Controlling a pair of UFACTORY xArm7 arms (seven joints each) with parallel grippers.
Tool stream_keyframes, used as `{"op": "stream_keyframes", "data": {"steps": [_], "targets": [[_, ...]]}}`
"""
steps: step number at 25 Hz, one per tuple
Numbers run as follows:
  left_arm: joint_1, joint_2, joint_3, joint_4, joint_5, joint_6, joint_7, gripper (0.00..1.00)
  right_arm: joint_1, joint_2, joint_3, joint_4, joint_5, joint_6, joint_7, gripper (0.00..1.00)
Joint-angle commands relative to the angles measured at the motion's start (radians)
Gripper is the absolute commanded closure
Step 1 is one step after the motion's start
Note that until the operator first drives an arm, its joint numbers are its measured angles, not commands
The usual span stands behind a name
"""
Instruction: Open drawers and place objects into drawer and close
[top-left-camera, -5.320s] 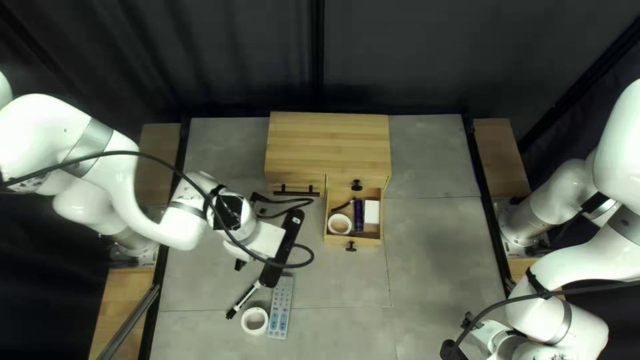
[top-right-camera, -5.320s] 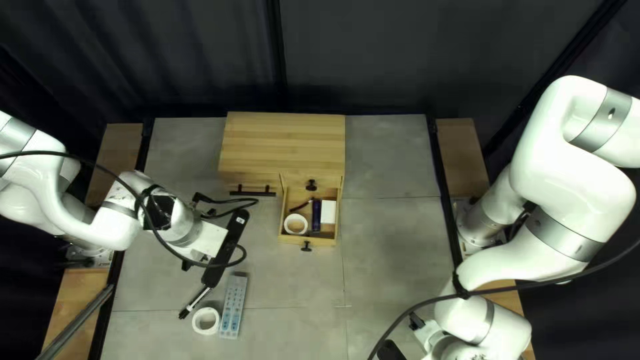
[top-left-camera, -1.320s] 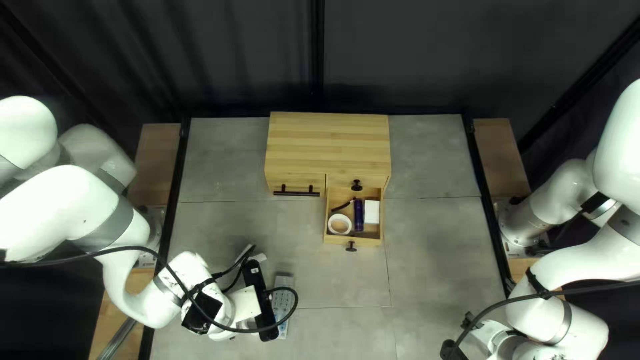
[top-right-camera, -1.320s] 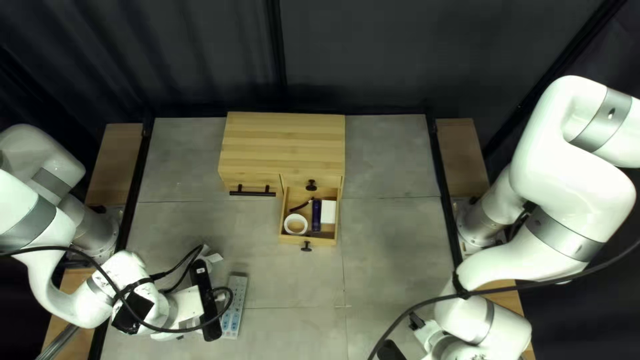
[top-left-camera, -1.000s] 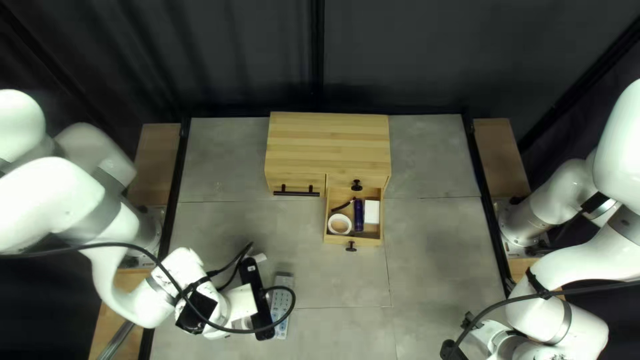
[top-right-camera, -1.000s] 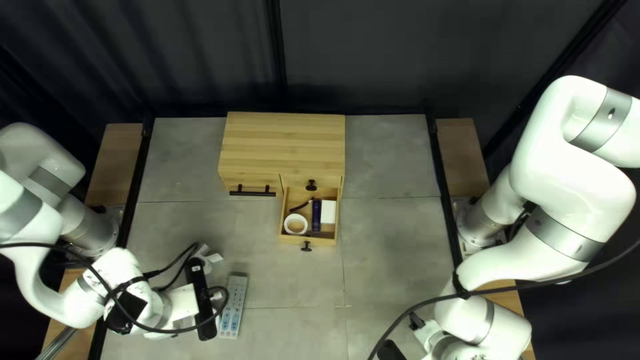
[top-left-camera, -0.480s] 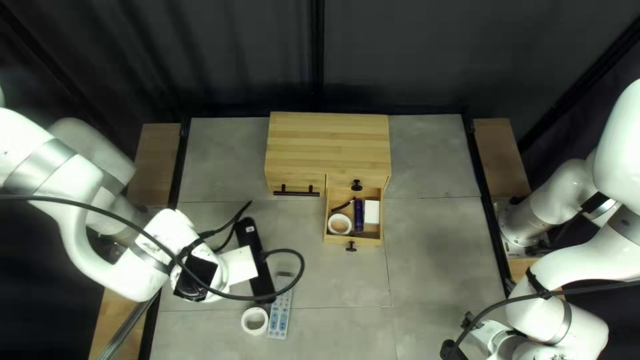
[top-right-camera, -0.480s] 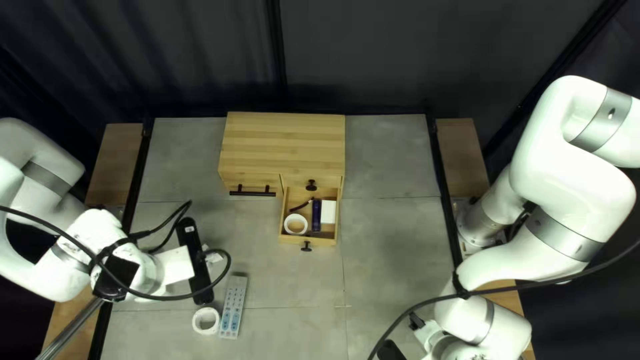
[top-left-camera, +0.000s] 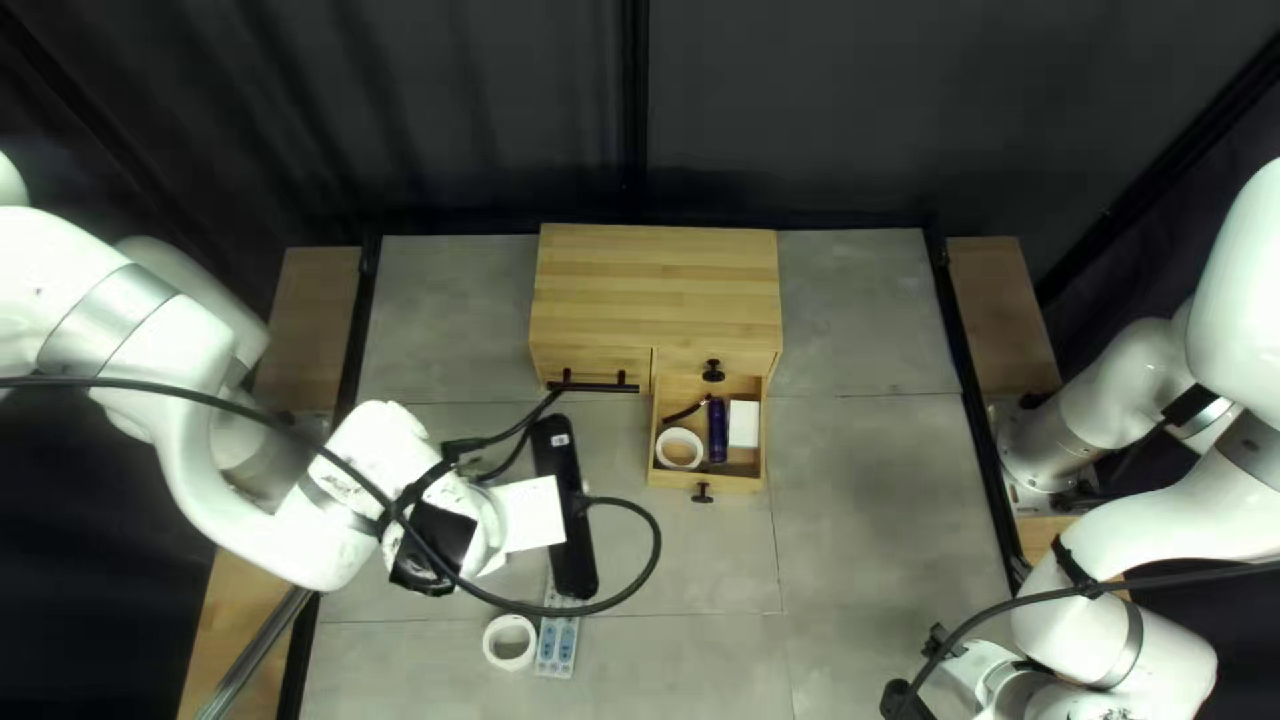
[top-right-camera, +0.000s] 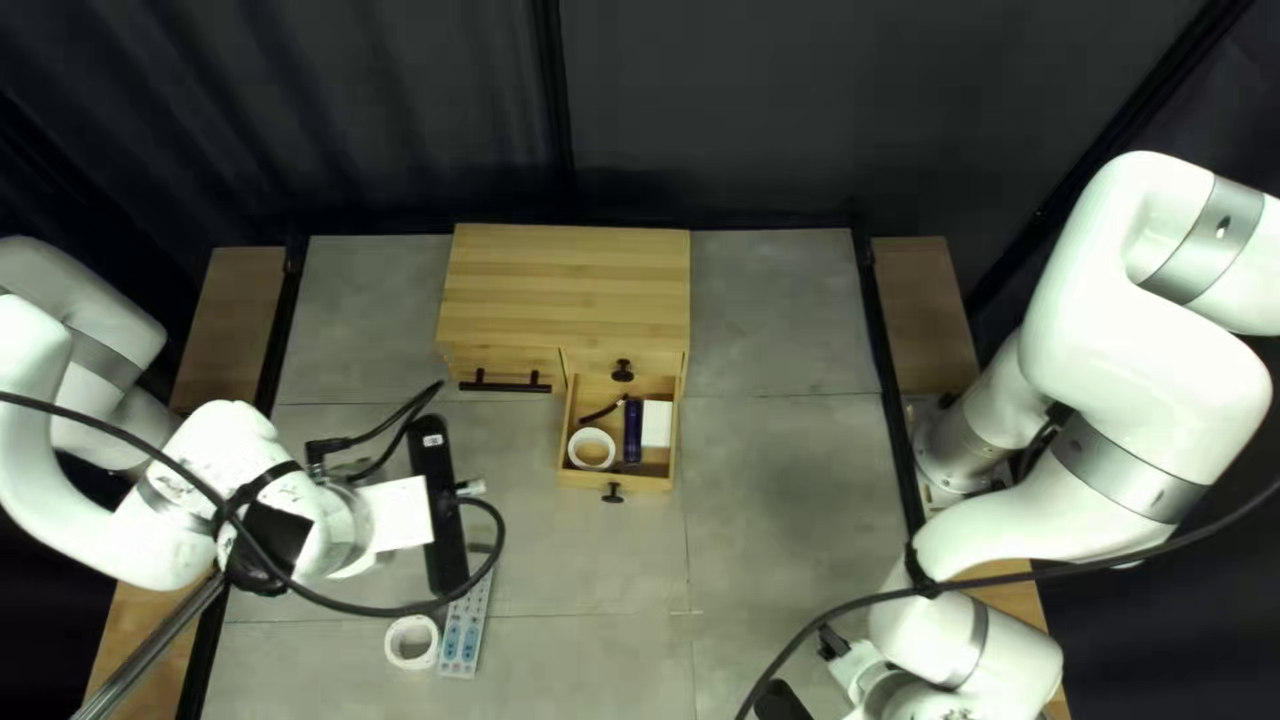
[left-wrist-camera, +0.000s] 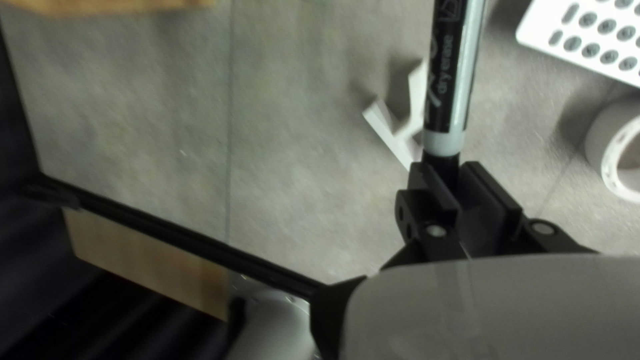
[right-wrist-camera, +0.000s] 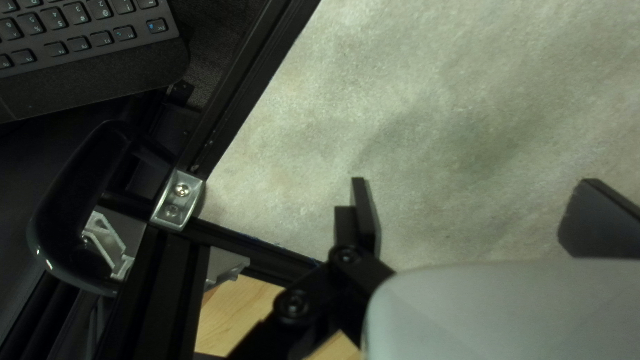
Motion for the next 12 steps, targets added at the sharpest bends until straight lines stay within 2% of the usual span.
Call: {"op": "stream_keyframes", "data": {"steps": [1, 12], "targets": [[0.017, 0.020, 0.023, 0.021, 0.049, -0.025, 0.101, 1.00, 0.000, 0.000, 0.000, 0.000, 0.000, 0.000, 0.000, 0.00], [0.073, 0.184, 0.081, 0.165, 0.126, -0.118, 0.302, 1.00, 0.000, 0.000, 0.000, 0.000, 0.000, 0.000, 0.000, 0.00]]}}
